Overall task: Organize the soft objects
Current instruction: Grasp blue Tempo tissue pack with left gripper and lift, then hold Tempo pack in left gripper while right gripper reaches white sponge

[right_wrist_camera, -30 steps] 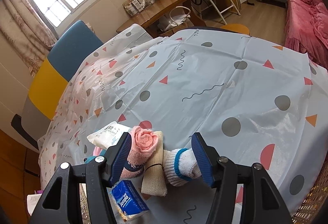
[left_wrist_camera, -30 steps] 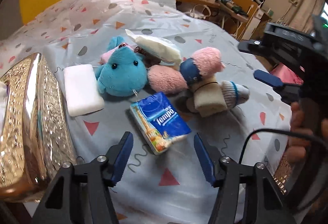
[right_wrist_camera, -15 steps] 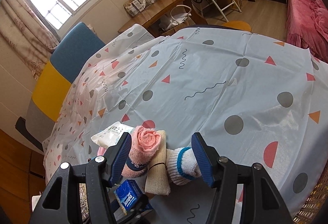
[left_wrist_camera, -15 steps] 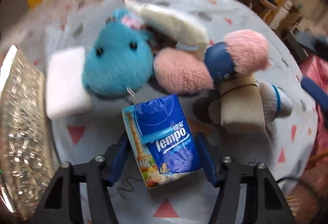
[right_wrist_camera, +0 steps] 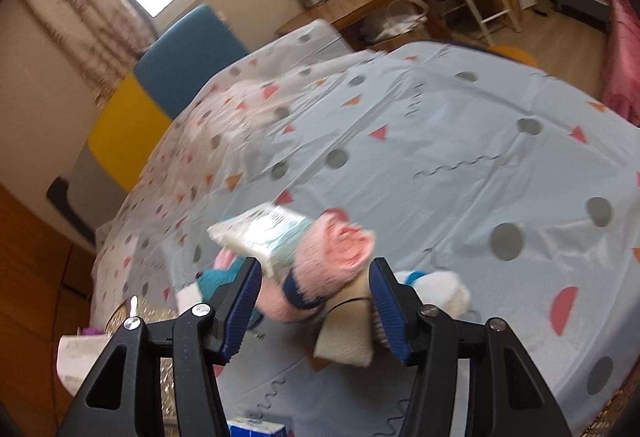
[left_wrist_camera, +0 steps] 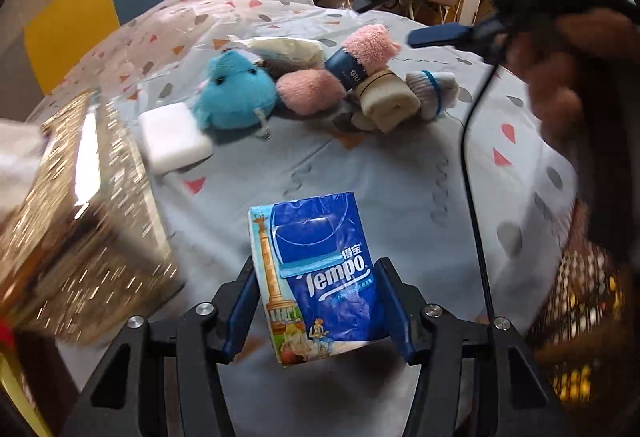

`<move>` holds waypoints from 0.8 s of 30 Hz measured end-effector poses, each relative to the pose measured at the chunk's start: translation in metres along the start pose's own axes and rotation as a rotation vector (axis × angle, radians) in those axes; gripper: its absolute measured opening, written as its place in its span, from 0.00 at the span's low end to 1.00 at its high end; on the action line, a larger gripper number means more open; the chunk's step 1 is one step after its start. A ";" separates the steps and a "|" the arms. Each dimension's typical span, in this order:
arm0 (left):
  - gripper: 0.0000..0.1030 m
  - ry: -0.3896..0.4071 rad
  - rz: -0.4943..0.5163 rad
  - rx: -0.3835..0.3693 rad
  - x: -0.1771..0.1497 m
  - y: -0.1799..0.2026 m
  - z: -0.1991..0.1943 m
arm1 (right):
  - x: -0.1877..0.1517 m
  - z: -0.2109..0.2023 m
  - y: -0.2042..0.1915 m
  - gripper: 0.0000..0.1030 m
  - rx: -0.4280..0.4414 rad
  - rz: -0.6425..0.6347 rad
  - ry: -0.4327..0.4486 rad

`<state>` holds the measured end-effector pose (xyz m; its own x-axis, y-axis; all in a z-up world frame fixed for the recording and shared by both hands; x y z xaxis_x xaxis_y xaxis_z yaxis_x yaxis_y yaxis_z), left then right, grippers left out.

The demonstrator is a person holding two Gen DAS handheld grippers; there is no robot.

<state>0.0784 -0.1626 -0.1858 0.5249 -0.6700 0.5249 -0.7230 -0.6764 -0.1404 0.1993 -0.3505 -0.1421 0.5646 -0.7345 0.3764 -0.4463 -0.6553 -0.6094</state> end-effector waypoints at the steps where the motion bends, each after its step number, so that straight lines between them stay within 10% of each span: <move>1: 0.56 0.007 -0.001 -0.001 -0.007 -0.001 -0.005 | -0.004 0.002 -0.005 0.50 0.002 -0.025 -0.013; 13: 0.56 0.052 -0.078 -0.015 -0.052 -0.030 -0.043 | -0.070 0.043 -0.097 0.26 0.236 -0.187 -0.347; 24: 0.56 0.086 -0.180 -0.010 -0.067 -0.055 -0.061 | -0.090 0.140 -0.141 0.26 0.033 -0.230 -0.498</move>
<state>0.0563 -0.0618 -0.1622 0.6060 -0.5101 0.6104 -0.6261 -0.7792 -0.0295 0.3083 -0.1674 -0.1880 0.9090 -0.3955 0.1313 -0.2552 -0.7775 -0.5748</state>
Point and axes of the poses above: each gripper's, at about its wrist camera, not at the fingertips, and z roughly the way its jaws point, y to its right, x to its top, the point moved 8 cm from there along z, roughly the way its jaws point, and after that the axes turned 14 degrees about z, right-handed, at the moved point
